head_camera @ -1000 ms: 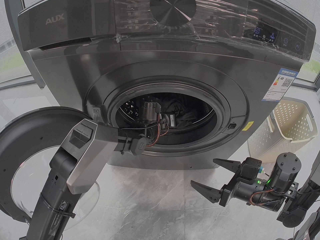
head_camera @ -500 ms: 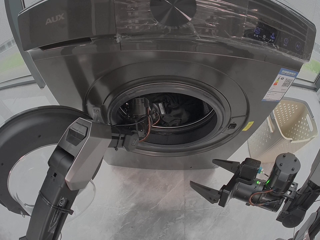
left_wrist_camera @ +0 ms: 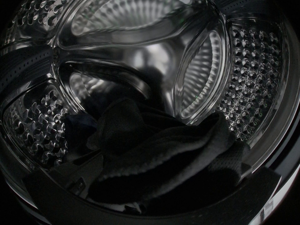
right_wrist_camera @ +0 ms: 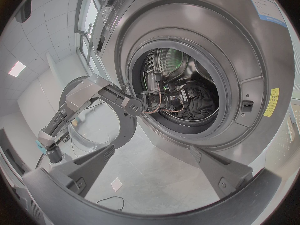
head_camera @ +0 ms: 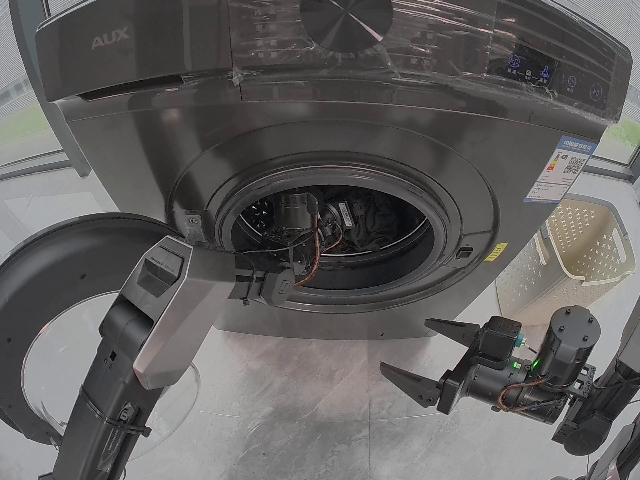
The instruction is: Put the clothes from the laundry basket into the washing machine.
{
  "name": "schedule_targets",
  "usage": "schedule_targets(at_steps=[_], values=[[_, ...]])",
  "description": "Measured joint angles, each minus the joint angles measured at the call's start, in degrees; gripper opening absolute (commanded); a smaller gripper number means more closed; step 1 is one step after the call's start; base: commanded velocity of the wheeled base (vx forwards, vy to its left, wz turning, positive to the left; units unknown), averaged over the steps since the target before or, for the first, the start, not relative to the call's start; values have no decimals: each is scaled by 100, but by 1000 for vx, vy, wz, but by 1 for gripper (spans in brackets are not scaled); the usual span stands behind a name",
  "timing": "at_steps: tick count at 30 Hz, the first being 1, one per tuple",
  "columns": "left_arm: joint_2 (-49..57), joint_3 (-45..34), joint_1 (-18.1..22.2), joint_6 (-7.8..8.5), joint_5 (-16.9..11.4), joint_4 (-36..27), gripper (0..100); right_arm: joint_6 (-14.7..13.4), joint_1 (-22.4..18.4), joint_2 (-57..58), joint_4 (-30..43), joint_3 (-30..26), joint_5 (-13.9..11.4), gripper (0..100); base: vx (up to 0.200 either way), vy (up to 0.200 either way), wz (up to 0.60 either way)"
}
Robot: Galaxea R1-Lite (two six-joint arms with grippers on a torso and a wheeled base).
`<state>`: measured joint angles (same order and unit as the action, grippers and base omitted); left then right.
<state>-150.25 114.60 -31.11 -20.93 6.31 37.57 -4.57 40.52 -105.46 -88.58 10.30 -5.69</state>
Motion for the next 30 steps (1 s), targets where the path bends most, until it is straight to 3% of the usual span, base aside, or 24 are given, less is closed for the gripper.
schedule_targets(at_steps=[4, 10, 14, 19, 24, 30], values=[[16, -11, -116, 77, 63, 0, 100, 1, -1, 0, 1, 6, 0, 100, 0, 0, 0], [234, -496, -212, 361, 160, -40, 100, 6, -12, 6, 1, 6, -5, 100, 0, 0, 0], [549, -1251, -286, 558, 194, -65, 100, 9, -26, 15, 1, 6, -7, 100, 0, 0, 0], [1058, -2478, -378, 917, 255, 48, 100, 9, -30, 26, 0, 6, -7, 100, 0, 0, 0], [1624, -3611, -491, 1165, 285, 395, 100, 6, -23, 33, 1, 6, 1, 100, 0, 0, 0], [2098, -4228, -623, 1207, 263, 1246, 100, 1, -21, 37, 0, 6, 1, 100, 0, 0, 0]])
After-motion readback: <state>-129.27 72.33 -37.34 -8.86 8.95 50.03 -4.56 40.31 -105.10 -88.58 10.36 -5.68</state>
